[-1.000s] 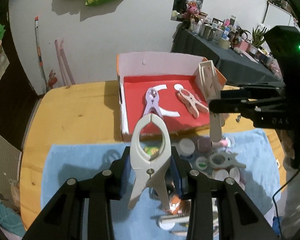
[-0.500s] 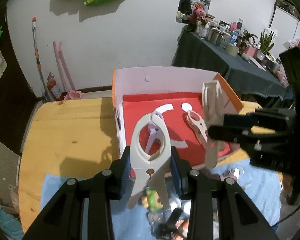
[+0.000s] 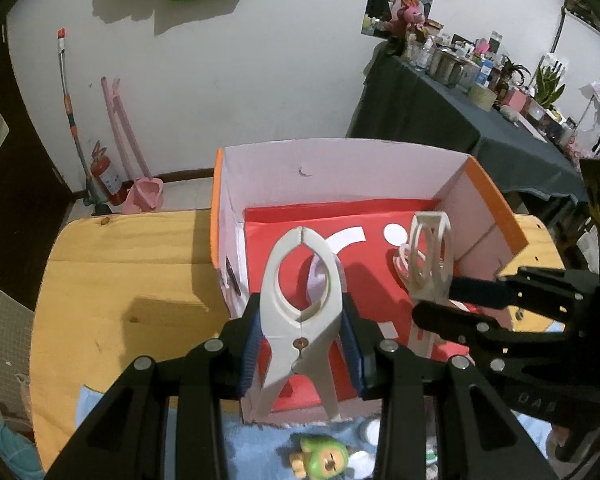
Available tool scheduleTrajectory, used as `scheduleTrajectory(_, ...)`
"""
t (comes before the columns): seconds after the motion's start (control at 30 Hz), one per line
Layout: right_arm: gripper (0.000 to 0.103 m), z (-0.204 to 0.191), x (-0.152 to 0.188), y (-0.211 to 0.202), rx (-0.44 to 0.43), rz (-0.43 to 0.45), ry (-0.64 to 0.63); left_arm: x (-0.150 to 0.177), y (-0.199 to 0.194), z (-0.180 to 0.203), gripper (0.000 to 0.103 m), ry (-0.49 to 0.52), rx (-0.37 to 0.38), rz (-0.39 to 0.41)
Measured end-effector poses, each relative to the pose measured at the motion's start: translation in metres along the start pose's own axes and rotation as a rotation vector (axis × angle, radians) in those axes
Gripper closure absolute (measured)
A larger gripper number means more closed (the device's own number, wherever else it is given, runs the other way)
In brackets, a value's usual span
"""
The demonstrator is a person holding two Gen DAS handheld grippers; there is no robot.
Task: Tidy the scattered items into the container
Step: 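Lower both beige clips onto the box floor beside the placed clips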
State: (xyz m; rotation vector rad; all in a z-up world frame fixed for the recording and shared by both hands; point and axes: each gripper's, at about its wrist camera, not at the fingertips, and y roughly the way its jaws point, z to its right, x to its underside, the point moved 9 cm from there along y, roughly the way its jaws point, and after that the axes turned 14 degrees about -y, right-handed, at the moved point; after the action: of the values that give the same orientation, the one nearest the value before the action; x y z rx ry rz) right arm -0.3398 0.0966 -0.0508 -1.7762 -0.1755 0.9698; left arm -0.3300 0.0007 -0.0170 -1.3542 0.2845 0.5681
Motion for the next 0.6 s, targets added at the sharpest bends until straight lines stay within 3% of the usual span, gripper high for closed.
scheduleTrajectory(0.6,0.072,0.012,0.016,0.034,0.013,-0.070,0.036,-0.003,0.044,0.001,0.064,0.012,-0.023,-0.056)
